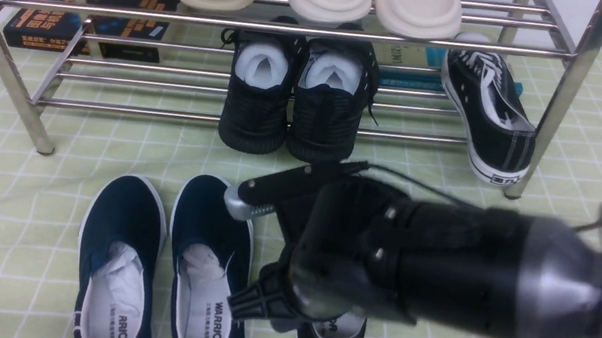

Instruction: Take the shoes off the shelf with your hand from the green coffee tablecloth.

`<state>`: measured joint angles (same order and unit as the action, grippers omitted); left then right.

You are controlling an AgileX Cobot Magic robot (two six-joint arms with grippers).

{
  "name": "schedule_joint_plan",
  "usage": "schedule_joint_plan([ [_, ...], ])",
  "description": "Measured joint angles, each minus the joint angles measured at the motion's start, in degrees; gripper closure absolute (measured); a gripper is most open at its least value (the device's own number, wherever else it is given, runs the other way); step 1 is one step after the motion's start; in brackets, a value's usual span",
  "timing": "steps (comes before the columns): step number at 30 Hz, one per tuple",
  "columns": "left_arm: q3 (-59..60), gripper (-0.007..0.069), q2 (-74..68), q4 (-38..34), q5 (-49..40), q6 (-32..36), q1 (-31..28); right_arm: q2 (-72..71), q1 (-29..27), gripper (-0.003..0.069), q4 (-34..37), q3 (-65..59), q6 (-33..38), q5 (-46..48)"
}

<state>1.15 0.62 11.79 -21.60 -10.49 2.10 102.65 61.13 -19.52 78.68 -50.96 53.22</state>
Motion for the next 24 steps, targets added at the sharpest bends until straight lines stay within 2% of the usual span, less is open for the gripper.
schedule_joint_plan([
  [4,0.0,0.0386,0.0,0.0,0.0,0.0,0.0,-5.78,0.0,0.022,-0.8,6.98,10.92,12.37],
  [7,0.0,0.0386,0.0,0.0,0.0,0.0,0.0,-10.71,-0.18,0.0268,-4.15,11.52,18.82,16.07],
  [8,0.0,0.0386,0.0,0.0,0.0,0.0,0.0,-11.07,-0.25,0.0274,-4.47,11.86,19.28,16.14],
  [11,0.0,0.0385,0.0,0.0,0.0,0.0,0.0,-17.33,-2.76,0.0424,-3.92,12.61,25.29,16.99],
  [13,0.0,0.0385,0.0,0.0,0.0,0.0,0.0,-21.24,-6.47,0.0552,-2.1,12.11,26.96,17.57],
  [15,0.0,0.0385,0.0,0.0,0.0,0.0,0.0,-23.36,-8.87,0.0617,-1.27,11.34,27.44,17.79],
  [16,0.0,0.0385,0.0,0.0,0.0,0.0,0.0,-25.64,-11.78,0.0661,-0.14,9.59,27.67,17.86],
  [21,0.0,0.0385,0.0,0.0,0.0,0.0,0.0,-31.47,-21.18,0.0672,6.05,-4.02,27.72,17.58],
  [24,0.0,0.0385,0.0,0.0,0.0,0.0,0.0,-31.85,-24.14,0.0669,10.73,-11.87,27.78,13.51],
])
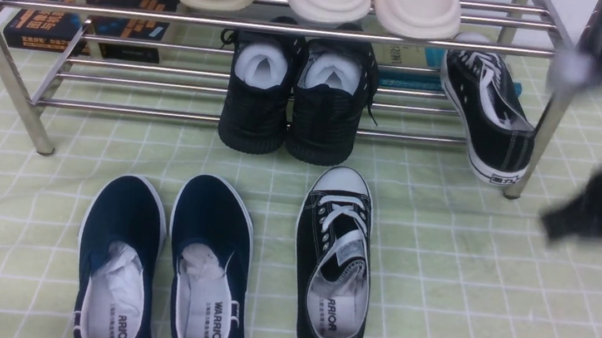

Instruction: Take the shoes off the shelf with your hand from the green coffee tablecloth.

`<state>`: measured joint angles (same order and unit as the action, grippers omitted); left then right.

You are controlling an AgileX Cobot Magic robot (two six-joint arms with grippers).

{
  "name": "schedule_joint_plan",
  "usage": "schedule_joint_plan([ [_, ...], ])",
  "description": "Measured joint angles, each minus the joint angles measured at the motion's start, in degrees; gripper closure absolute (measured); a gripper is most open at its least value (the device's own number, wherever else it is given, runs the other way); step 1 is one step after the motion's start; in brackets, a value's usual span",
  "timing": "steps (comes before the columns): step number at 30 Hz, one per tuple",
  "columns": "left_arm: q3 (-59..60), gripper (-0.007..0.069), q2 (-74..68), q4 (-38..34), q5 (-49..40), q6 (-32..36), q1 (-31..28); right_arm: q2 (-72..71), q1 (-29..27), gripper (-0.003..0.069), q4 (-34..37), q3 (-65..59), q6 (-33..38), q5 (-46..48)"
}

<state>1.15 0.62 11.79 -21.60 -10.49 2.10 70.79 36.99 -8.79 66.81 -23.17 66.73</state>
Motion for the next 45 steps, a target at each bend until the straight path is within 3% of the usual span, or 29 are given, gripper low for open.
schedule_joint_plan([
  [3,0.0,0.0385,0.0,0.0,0.0,0.0,0.0,2.16,-4.3,0.0653,6.7,-7.59,2.06,-6.74],
  [6,0.0,0.0385,0.0,0.0,0.0,0.0,0.0,5.31,-7.33,0.0622,9.51,-6.98,5.45,-8.21],
  [10,0.0,0.0385,0.04,0.0,0.0,0.0,0.0,12.21,-11.94,0.0494,10.18,1.36,10.06,-9.18],
  [16,0.0,0.0385,0.04,0.0,0.0,0.0,0.0,22.6,-13.59,0.027,3.72,15.54,10.69,-12.72],
  [22,0.0,0.0385,0.04,0.0,0.0,0.0,0.0,30.56,-13.59,0.0211,-5.36,21.1,10.69,-20.04],
  [32,0.0,0.0385,0.04,0.0,0.0,0.0,0.0,38.13,-13.65,0.0259,-14.05,21.42,10.69,-27.65],
  [34,0.0,0.0385,0.04,0.0,0.0,0.0,0.0,39.69,-13.83,0.0297,-16.01,21.42,10.55,-28.16],
  [36,0.0,0.0385,0.04,0.0,0.0,0.0,0.0,40.51,-13.95,0.0348,-17.24,21.42,9.88,-28.29],
  [37,0.0,0.0385,0.04,0.0,0.0,0.0,0.0,40.82,-13.95,0.0424,-18.06,21.47,8.91,-28.23],
  [38,0.0,0.0385,0.04,0.0,0.0,0.0,0.0,40.81,-13.95,0.0433,-18.19,21.47,8.83,-28.23],
  [39,0.0,0.0385,0.06,0.0,0.0,0.0,0.0,40.76,-13.95,0.0524,-18.45,21.47,8.3,-28.01],
  [41,0.0,0.0385,0.06,0.0,0.0,0.0,0.0,40.35,-13.83,0.062,-18.03,21.53,7.77,-27.01],
  [45,0.0,0.0385,0.06,0.0,0.0,0.0,0.0,35.86,-11.3,0.0657,-13.92,21.53,7.62,-16.71],
])
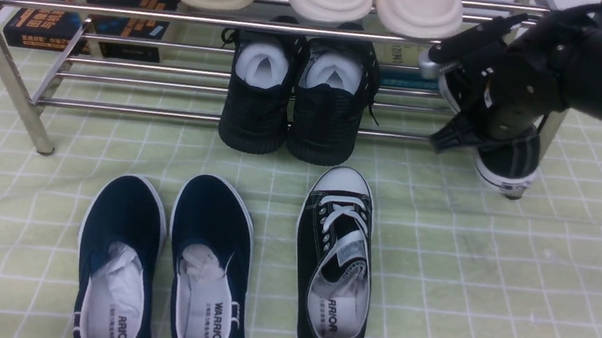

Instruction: Take the shoes off the shelf with your hand from the green coffee tablecloth.

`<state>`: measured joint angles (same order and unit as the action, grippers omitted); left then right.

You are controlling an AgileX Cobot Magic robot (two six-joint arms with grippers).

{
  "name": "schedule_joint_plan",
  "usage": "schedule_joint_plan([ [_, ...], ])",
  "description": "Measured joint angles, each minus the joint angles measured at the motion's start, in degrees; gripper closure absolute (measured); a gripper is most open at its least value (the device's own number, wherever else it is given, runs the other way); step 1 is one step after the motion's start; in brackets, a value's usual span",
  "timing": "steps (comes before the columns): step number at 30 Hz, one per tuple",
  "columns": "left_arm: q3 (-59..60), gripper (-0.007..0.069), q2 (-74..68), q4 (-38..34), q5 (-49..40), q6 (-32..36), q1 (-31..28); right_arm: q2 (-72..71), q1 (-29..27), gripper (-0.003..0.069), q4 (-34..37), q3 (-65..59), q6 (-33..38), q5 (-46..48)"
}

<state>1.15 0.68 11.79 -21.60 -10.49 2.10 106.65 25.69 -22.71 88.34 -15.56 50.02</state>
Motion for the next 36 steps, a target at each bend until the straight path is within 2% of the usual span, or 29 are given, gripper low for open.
schedule_joint_plan([
  [1,0.0,0.0385,0.0,0.0,0.0,0.0,0.0,0.0,0.0,0.0657,0.25,-0.07,0.01,0.76],
  [4,0.0,0.0385,0.0,0.0,0.0,0.0,0.0,-7.64,4.41,0.0657,4.41,-0.07,0.04,13.26],
  [7,0.0,0.0385,0.0,0.0,0.0,0.0,0.0,-11.89,7.13,0.0657,7.05,-0.07,0.04,19.86],
  [11,0.0,0.0385,0.0,0.0,0.0,0.0,0.0,-15.13,9.72,0.0657,10.34,-0.83,-0.09,21.86],
  [14,0.0,0.0385,0.0,0.0,0.0,0.0,0.0,-16.8,11.55,0.0655,12.48,-2.8,-0.88,21.65],
  [19,0.0,0.0385,0.0,0.0,0.0,0.0,0.0,-18.38,16.33,0.0653,15.91,-11.11,-7.4,20.72],
  [24,0.0,0.0385,0.0,0.0,0.0,0.0,0.0,-18.22,17.83,0.0653,16.11,-17.97,-11.37,14.01],
  [28,0.0,0.0385,0.0,0.0,0.0,0.0,0.0,-18.09,17.88,0.065,12.4,-22.1,-16.34,5.06],
  [33,0.0,0.0385,0.0,0.0,0.0,0.0,0.0,-16.25,17.88,0.065,6.24,-22.71,-19.62,0.24],
  [36,0.0,0.0385,0.0,0.0,0.0,0.0,0.0,-14.41,17.88,0.0648,5.33,-22.76,-20.62,-0.88],
])
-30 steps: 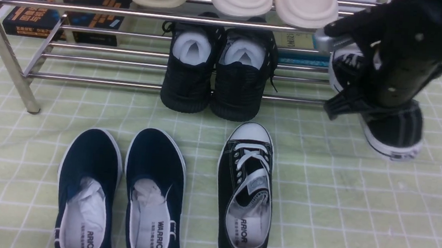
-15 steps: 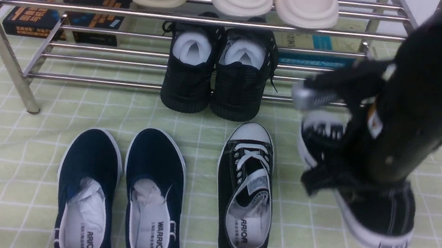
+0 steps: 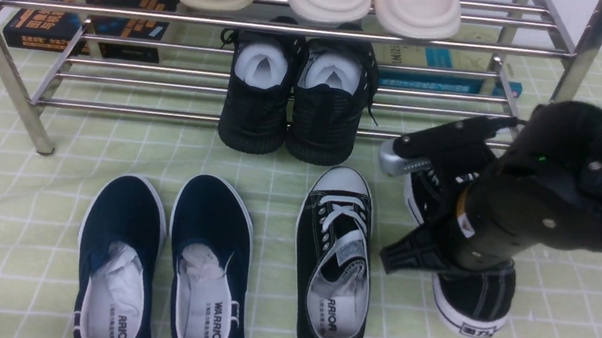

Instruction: Take the shoes off the shelf with your hand from the green coffee tablecloth.

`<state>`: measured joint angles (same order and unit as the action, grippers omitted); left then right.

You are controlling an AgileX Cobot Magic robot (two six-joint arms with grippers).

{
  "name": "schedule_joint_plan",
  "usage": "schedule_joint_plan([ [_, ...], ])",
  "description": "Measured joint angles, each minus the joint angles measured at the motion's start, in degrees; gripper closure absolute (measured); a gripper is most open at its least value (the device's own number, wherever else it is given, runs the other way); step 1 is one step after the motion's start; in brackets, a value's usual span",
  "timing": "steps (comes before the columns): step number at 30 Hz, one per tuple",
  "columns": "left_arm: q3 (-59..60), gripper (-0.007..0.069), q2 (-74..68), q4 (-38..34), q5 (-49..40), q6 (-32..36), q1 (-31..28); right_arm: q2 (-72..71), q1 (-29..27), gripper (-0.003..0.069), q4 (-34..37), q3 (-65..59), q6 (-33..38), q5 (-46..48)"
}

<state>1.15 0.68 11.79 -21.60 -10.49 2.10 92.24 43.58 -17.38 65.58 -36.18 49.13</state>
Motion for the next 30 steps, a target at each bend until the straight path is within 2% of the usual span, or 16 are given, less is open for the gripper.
schedule_joint_plan([
  [12,0.0,0.0385,0.0,0.0,0.0,0.0,0.0,8.87,0.33,0.0616,0.7,0.0,-2.75,-3.04],
  [15,0.0,0.0385,0.0,0.0,0.0,0.0,0.0,8.81,0.33,0.0566,1.18,0.0,-2.75,-2.88],
  [16,0.0,0.0385,0.0,0.0,0.0,0.0,0.0,8.01,0.33,0.0499,2.06,0.0,-2.34,-2.97],
  [17,0.0,0.0385,0.0,0.0,0.0,0.0,0.0,7.87,0.33,0.0491,2.38,0.0,-2.29,-2.97],
  [18,0.0,0.0385,0.0,0.0,0.0,0.0,0.0,6.55,0.33,0.0426,3.66,0.21,-2.05,-2.6],
  [19,0.0,0.0385,0.0,0.0,0.0,0.0,0.0,6.38,0.33,0.0419,3.85,0.29,-2.05,-2.49],
  [21,0.0,0.0385,0.0,0.0,0.0,0.0,0.0,3.11,0.45,0.0325,5.91,2.1,-1.27,0.34],
  [23,0.0,0.0385,0.0,0.0,0.0,0.0,0.0,1.7,0.46,0.0304,6.46,3.06,-0.37,1.9],
  [24,0.0,0.0385,0.0,0.0,0.0,0.0,0.0,-0.85,0.46,0.0286,6.95,5.05,1.67,5.51],
  [28,0.0,0.0385,0.0,0.0,0.0,0.0,0.0,-7.46,0.46,0.0304,6.95,9.4,8.16,13.63],
  [30,0.0,0.0385,0.0,0.0,0.0,0.0,0.0,-11.47,0.46,0.0357,6.91,11.73,12.24,18.56],
])
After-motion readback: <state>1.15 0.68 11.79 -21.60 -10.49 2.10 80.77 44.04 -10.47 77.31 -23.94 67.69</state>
